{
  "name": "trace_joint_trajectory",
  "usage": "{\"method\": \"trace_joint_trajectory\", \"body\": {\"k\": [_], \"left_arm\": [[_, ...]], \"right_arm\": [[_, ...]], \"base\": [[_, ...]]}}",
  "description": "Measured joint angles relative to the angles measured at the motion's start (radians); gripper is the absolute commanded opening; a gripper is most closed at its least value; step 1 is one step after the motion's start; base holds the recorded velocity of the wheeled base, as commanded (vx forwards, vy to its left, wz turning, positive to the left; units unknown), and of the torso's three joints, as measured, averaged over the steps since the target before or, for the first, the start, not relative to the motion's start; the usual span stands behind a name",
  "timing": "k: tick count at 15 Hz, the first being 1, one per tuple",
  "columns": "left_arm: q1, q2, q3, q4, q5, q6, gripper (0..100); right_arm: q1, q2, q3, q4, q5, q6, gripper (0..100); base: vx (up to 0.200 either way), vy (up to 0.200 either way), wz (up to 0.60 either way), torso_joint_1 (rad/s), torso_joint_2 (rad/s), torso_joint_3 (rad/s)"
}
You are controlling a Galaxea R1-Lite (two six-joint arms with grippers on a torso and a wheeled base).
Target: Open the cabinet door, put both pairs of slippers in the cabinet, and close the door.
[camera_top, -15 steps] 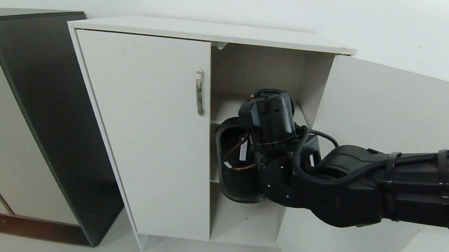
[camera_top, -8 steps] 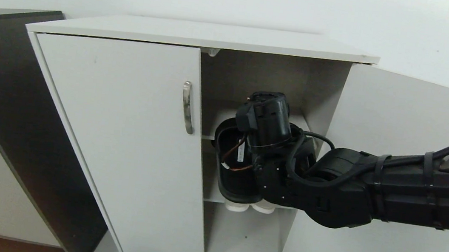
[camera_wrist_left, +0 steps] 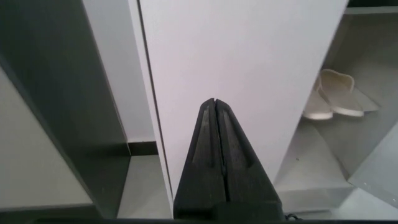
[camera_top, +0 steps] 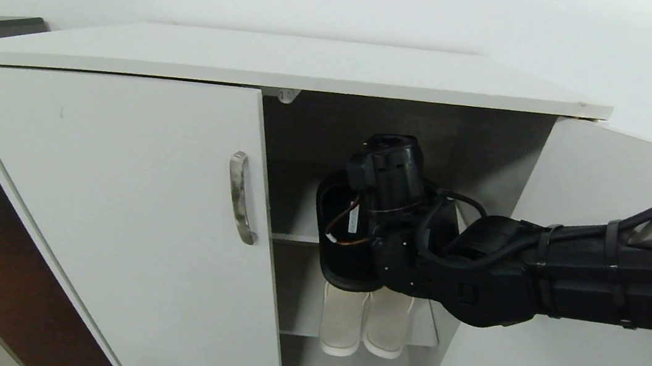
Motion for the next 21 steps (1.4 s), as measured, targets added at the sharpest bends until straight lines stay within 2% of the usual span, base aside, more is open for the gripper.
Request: {"method": "trace_joint_trajectory", "body": {"k": [3, 14, 21], "left_arm": [[0.000, 0.000, 0.000, 0.000, 0.000, -0.001, 0], [0.000, 0.000, 0.000, 0.000, 0.001, -0.003, 0], [0.000, 0.000, 0.000, 0.000, 0.001, -0.003, 0]], "right_arm": [[-0.008, 0.017, -0.025, -0.005, 0.000, 0.000, 0], [-0.092, 0.176, -0.267, 0.056, 0.008, -0.020, 0], [-0.108, 0.196, -0.318, 0.110, 0.008, -0.023, 0]], "base": [[0.000, 0.000, 0.00, 0.000, 0.00, 0.000], [0.000, 0.000, 0.00, 0.000, 0.00, 0.000], [0.000, 0.000, 0.00, 0.000, 0.00, 0.000]]}}
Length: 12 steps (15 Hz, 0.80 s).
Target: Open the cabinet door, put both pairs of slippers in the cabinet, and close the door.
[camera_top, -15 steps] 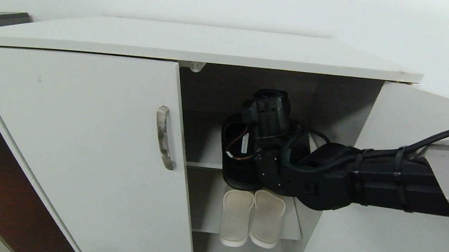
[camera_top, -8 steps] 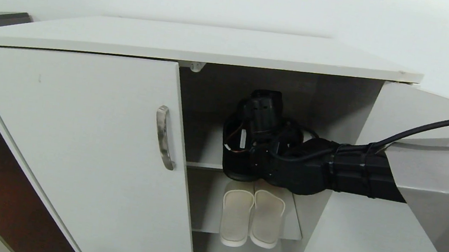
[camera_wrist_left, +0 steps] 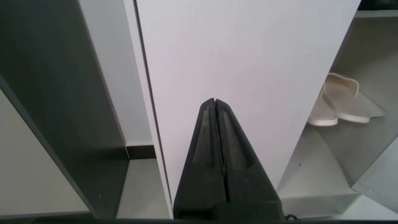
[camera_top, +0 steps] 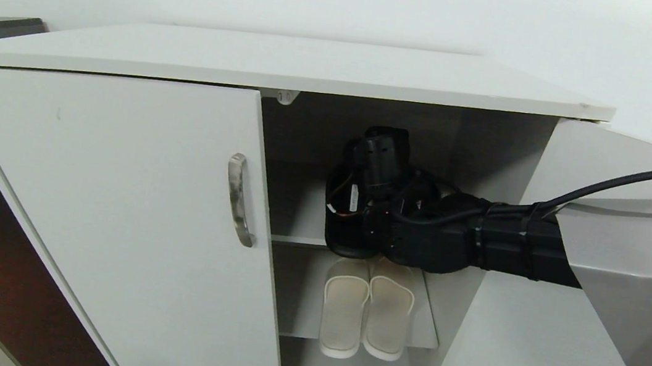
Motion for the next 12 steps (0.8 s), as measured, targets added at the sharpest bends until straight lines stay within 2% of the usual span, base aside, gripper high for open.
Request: {"method": "trace_joint_trajectory", "body": {"k": [5, 6, 12], "left_arm": [[0.000, 0.000, 0.000, 0.000, 0.000, 0.000, 0], [0.000, 0.000, 0.000, 0.000, 0.000, 0.000, 0], [0.000, 0.000, 0.000, 0.000, 0.000, 0.000, 0]], "right_arm": [[-0.003, 0.011, -0.004, 0.007, 0.000, 0.001, 0], [-0.003, 0.012, -0.004, 0.007, 0.000, 0.001, 100], [0.007, -0.003, 0.023, 0.007, -0.003, 0.003, 100]], "base": [[0.000, 0.000, 0.00, 0.000, 0.00, 0.000], [0.000, 0.000, 0.00, 0.000, 0.00, 0.000], [0.000, 0.000, 0.00, 0.000, 0.00, 0.000]]}}
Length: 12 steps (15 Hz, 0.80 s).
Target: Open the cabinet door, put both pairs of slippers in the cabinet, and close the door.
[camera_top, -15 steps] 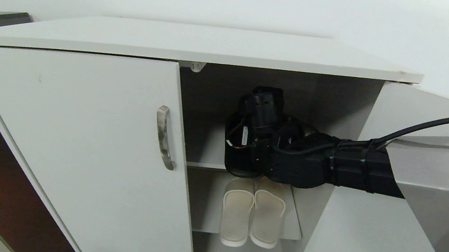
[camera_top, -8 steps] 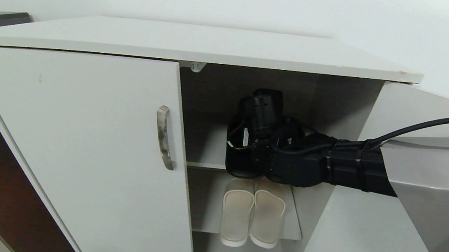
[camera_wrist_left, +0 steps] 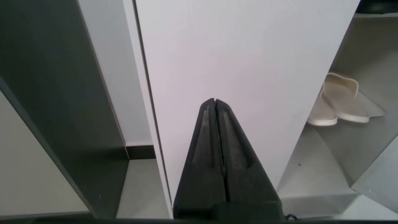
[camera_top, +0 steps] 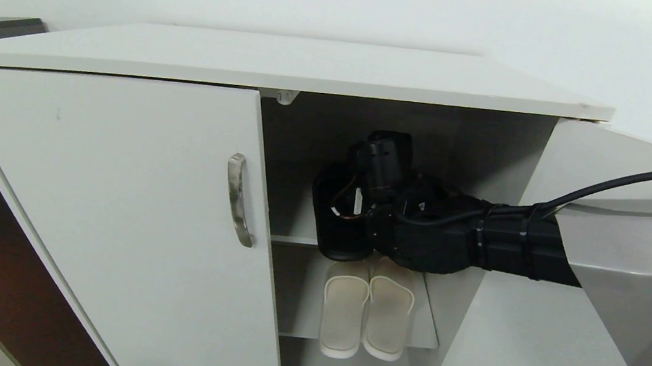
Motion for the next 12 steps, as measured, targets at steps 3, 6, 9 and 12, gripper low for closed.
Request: {"method": "trace_joint_trajectory", "body": {"k": [3, 6, 9, 12], "left_arm": [[0.000, 0.000, 0.000, 0.000, 0.000, 0.000, 0], [0.000, 0.000, 0.000, 0.000, 0.000, 0.000, 0], [0.000, 0.000, 0.000, 0.000, 0.000, 0.000, 0], [0.000, 0.000, 0.000, 0.000, -0.001, 0.001, 0]], "right_arm": [[0.017, -0.039, 0.052, -0.004, -0.002, 0.004, 100], [0.046, -0.095, 0.126, -0.007, -0.004, 0.009, 100], [0.074, -0.161, 0.241, -0.071, -0.004, 0.010, 100], [0.116, -0.248, 0.415, -0.198, -0.002, -0.001, 0]], "base": [[0.000, 0.000, 0.00, 0.000, 0.00, 0.000], [0.000, 0.000, 0.00, 0.000, 0.00, 0.000], [0.000, 0.000, 0.00, 0.000, 0.00, 0.000], [0.000, 0.000, 0.00, 0.000, 0.00, 0.000]]}}
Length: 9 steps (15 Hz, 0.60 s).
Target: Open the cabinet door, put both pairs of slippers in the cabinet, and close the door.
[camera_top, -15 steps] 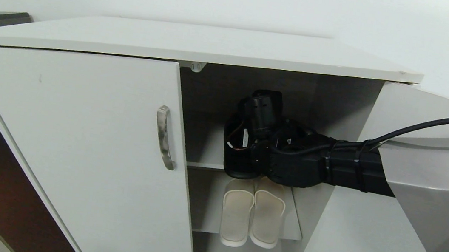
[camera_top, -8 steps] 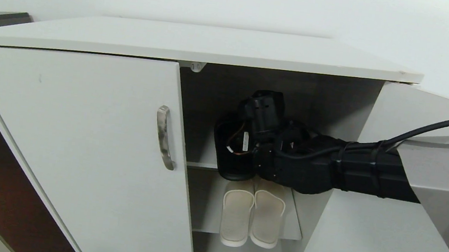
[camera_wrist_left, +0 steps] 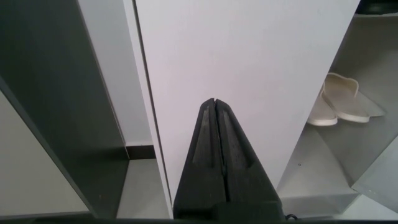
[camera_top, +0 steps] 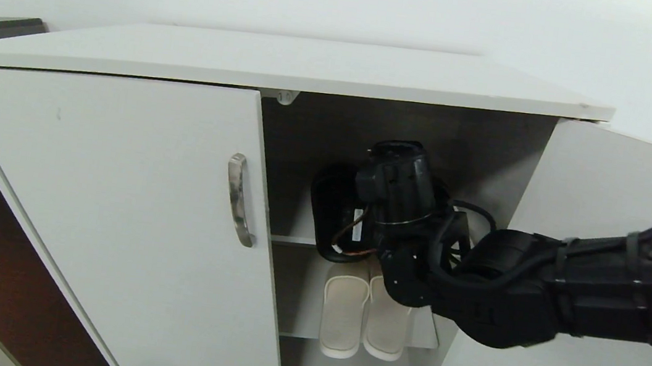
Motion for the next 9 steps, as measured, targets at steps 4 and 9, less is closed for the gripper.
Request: {"method": "trace_joint_trajectory", "body": {"k": [4, 9], "left_arm": [[0.000, 0.000, 0.000, 0.000, -0.001, 0.001, 0], [0.000, 0.000, 0.000, 0.000, -0.001, 0.002, 0]], "right_arm": [[0.044, -0.139, 0.183, -0.038, 0.068, 0.003, 0], [0.064, -0.235, 0.285, -0.091, 0.140, -0.003, 0]], "base": [[0.000, 0.000, 0.00, 0.000, 0.00, 0.000], [0.000, 0.000, 0.00, 0.000, 0.00, 0.000]]}}
